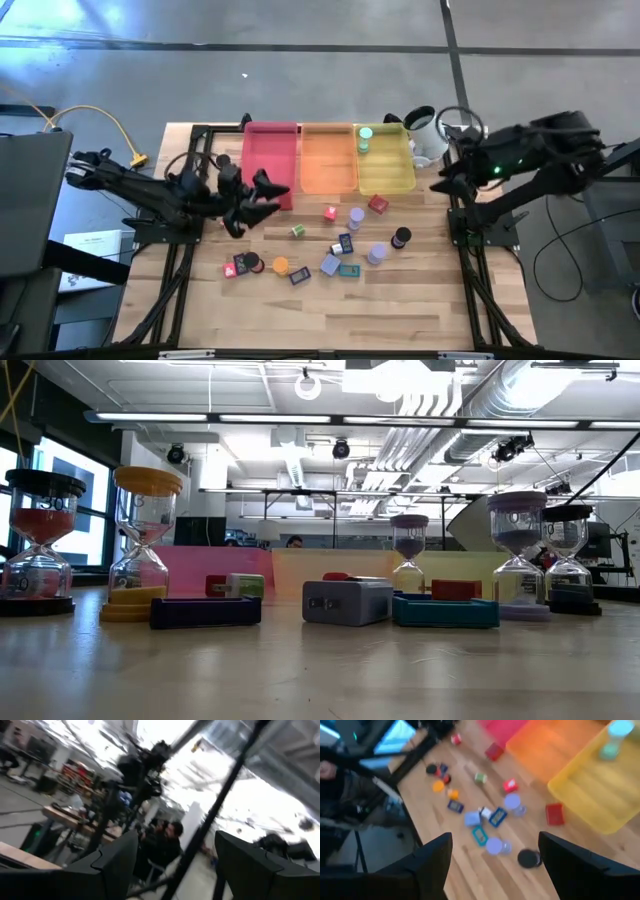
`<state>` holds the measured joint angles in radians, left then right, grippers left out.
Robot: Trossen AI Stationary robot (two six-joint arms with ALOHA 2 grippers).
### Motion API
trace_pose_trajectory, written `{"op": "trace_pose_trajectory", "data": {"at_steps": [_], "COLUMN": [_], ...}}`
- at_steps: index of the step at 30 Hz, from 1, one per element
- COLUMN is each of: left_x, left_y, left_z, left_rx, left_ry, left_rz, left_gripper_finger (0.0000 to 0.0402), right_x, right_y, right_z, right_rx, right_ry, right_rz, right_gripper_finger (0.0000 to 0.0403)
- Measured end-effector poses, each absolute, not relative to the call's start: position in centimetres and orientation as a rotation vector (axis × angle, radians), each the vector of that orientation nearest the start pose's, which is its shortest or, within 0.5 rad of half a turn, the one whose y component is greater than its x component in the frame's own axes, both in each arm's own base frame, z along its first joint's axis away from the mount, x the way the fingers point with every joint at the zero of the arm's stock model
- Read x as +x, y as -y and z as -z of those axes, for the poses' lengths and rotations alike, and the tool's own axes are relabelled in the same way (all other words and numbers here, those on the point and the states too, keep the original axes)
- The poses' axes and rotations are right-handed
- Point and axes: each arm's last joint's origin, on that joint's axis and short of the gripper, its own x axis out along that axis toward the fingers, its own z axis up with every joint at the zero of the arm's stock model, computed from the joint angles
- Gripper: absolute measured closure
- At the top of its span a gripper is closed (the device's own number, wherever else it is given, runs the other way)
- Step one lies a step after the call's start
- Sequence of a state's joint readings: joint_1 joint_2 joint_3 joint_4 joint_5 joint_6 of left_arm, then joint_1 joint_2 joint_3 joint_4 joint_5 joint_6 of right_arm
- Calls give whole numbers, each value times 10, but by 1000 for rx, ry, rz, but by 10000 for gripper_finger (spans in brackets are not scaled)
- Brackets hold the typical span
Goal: Pick & Place Office items
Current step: Put the right red charger adapter into the pink bin
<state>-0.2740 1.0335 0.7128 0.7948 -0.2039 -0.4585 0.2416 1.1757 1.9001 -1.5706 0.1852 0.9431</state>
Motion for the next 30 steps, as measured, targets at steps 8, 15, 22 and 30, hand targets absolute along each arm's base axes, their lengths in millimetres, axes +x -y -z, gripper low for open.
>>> {"op": "trace_pose_trajectory", "data": {"at_steps": [8,15,22,30], "left_x": [221,214,199,189], "left_y": [88,92,85,83], "left_z": [-342,-347,-360,-365], "left_rx": [-485,-521,-566,-536], "left_ry": [403,425,477,469], "left_rz": [190,185,200,204], "left_gripper_finger": [142,142,142,142], "right_x": [142,153,168,196], "right_y": [-52,-55,-54,-41], "right_z": [-434,-395,-356,-307], "right_rx": [650,552,586,689], "right_ry": [-924,-814,-794,-910], "right_rz": [453,723,869,893], "right_gripper_finger": [118,118,118,118]}}
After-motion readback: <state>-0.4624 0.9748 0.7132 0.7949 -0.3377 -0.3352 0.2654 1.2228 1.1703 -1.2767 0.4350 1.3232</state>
